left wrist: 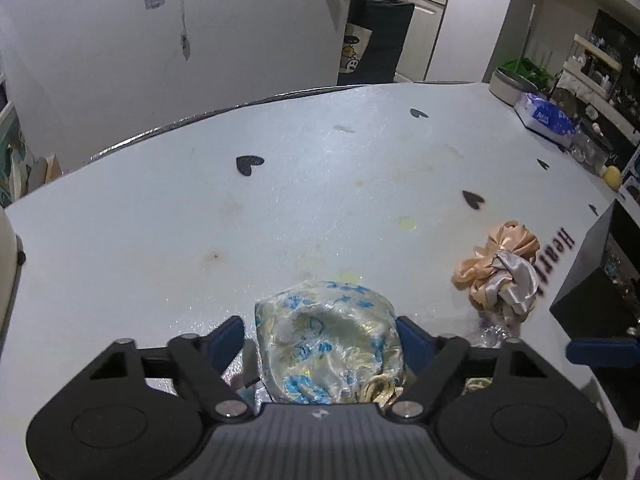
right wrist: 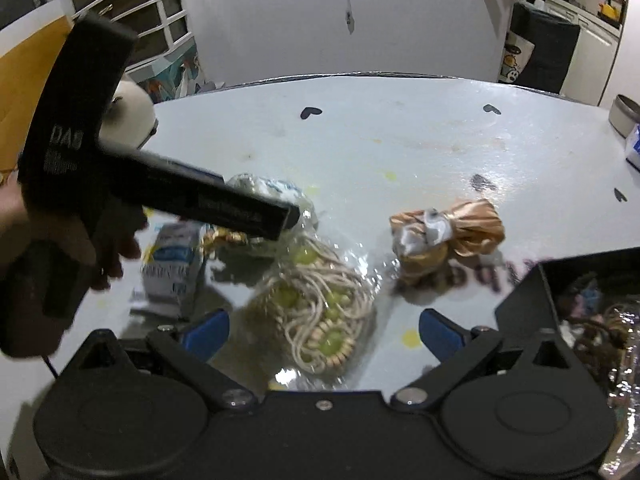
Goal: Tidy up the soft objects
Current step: 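Grasp the blue-floral satin pouch with left tool while right tool grasps the beaded-cord bag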
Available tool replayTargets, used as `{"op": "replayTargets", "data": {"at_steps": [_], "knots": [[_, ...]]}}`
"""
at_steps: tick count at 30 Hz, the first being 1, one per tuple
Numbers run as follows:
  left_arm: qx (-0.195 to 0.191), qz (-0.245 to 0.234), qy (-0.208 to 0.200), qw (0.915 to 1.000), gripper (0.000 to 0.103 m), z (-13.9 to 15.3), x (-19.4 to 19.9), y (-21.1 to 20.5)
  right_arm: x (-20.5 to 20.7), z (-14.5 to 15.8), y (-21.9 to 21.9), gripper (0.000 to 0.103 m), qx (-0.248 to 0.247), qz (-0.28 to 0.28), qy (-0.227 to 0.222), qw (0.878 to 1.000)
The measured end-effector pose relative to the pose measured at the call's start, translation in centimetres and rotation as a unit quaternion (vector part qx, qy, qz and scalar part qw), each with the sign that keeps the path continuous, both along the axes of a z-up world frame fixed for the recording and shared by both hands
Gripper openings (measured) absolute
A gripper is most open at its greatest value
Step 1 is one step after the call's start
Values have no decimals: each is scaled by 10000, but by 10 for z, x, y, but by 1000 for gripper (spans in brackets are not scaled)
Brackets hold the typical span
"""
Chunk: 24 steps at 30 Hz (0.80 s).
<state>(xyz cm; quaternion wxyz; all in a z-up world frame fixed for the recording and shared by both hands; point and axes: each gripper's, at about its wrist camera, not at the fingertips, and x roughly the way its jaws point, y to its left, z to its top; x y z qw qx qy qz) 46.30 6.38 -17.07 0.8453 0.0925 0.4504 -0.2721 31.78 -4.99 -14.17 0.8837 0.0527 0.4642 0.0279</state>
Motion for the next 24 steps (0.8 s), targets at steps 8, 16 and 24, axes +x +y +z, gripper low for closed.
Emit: {"op": "replayTargets", "data": {"at_steps": [8, 16, 24], "knots": [[-133, 270, 93, 9995, 73, -1, -6, 23, 34, -15, -3, 102, 374, -708, 210, 9966], [50, 176, -23, 9998, 91, 0, -15, 33, 34, -35, -3, 86, 383, -684, 558, 9954], [249, -247, -85, 9993, 75, -3, -14, 13, 18, -29, -13, 65, 546, -351, 542, 9964]]}}
